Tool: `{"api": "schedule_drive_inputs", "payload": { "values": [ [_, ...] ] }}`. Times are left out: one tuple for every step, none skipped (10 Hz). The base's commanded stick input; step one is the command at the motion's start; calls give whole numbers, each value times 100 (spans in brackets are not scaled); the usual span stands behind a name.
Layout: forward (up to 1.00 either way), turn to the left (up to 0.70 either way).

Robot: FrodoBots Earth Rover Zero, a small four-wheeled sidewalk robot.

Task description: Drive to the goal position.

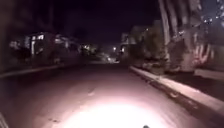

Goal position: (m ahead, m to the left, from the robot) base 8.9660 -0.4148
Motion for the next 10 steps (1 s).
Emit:
{"api": "schedule_drive_inputs", "payload": {
  "values": [
    [70,0],
    [70,0],
    [70,0],
    [70,0],
    [70,0],
    [70,0],
    [70,0],
    [70,0],
    [70,0],
    [70,0]
  ]
}}
